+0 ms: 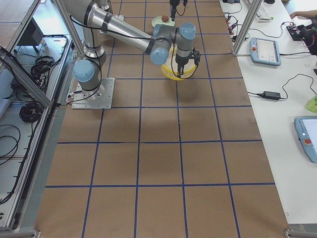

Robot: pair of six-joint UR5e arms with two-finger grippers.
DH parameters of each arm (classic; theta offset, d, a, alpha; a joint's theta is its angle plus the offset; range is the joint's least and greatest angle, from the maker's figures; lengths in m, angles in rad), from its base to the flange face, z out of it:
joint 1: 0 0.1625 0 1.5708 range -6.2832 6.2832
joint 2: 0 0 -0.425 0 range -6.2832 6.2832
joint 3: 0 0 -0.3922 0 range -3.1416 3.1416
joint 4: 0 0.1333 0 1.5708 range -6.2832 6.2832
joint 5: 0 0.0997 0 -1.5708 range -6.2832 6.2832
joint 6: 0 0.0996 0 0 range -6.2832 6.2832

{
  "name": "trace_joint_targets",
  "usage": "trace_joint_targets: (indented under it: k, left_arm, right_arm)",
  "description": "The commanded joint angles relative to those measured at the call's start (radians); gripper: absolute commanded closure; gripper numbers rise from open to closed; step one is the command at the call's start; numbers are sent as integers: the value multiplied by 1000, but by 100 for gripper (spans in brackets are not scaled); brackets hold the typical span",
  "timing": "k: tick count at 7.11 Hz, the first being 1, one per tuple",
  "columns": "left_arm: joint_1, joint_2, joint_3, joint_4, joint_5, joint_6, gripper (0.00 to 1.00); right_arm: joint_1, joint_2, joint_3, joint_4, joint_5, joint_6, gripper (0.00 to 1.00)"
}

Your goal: Stack buns with steamer

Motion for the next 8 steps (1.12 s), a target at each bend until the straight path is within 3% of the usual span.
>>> trace_joint_targets:
  k: [1, 2, 4, 5, 6, 7, 8]
  left_arm:
    - [99, -1, -61, 6, 1, 115, 0]
    - [123, -11, -76, 7, -1, 116, 3]
    - [125, -52, -78, 7, -4, 116, 37]
    - [124, -60, -84, 9, -8, 119, 45]
    - [124, -60, -84, 19, -7, 119, 62]
    - [124, -61, -82, 21, -8, 117, 86]
    - [119, -49, -73, 45, -10, 111, 91]
  right_arm:
    - [186, 7, -3, -5, 3, 230, 93]
    - [249, 26, -5, -7, 0, 267, 93]
    - [277, 50, 1, -57, -11, 289, 92]
    - [277, 55, 3, -58, -9, 291, 92]
    - [279, 56, 3, -67, 2, 292, 92]
    - [288, 73, 4, -74, 2, 292, 92]
    - [303, 79, 4, -84, -7, 289, 92]
